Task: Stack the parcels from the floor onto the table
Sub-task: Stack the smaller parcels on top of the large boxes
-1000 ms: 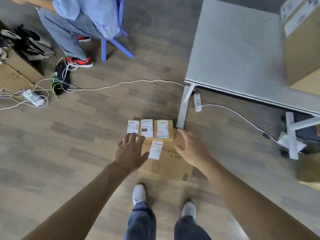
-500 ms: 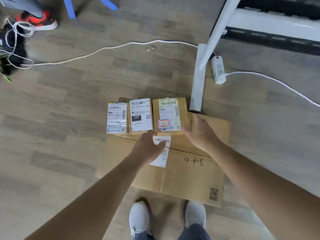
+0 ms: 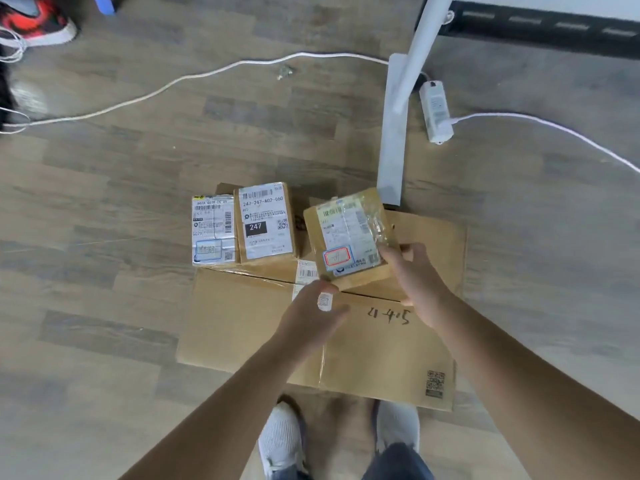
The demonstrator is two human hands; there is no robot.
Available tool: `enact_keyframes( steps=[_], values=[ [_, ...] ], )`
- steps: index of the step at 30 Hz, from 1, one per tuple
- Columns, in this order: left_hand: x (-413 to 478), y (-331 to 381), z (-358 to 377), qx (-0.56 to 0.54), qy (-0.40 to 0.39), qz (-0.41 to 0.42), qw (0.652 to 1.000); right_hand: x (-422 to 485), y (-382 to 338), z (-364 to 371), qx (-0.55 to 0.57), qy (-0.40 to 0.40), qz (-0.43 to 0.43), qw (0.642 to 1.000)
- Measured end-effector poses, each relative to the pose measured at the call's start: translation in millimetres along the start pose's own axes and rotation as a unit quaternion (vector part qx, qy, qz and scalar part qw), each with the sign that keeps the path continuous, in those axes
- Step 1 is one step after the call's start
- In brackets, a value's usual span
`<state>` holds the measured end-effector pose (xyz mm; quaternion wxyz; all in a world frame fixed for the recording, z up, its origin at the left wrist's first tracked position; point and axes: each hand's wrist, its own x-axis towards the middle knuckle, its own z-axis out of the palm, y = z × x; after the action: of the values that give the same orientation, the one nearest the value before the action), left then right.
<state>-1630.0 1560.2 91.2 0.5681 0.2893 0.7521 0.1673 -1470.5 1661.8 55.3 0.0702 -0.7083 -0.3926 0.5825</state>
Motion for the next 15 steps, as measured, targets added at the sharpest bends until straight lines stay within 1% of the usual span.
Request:
enact_keyframes(
  steps=[3, 7, 9, 12, 15],
  values=[
    [-40, 13, 6, -0.022, -0.03, -0.012, 0.999, -37, -6, -28, 0.023, -0.023, 0.031, 0.999],
    [-104, 61, -3, -0.048, -0.051, -0.024, 0.997, -109, -47, -70, 0.01, 0.011, 0.025, 1.0],
    [-146, 95, -16, -0.059, -0.047, -0.025, 0.997, -157, -72, -93, 0.019, 0.014, 0.019, 1.0],
    [-208, 152, -42, -0.057, -0.058, -0.014, 0.997, -241, -113, -132, 0.04, -0.004, 0.005, 0.999],
    [-261, 196, -64, -0.065, -0.061, -0.022, 0.996, -321, -145, -173, 0.065, 0.013, -0.002, 0.998]
  ],
)
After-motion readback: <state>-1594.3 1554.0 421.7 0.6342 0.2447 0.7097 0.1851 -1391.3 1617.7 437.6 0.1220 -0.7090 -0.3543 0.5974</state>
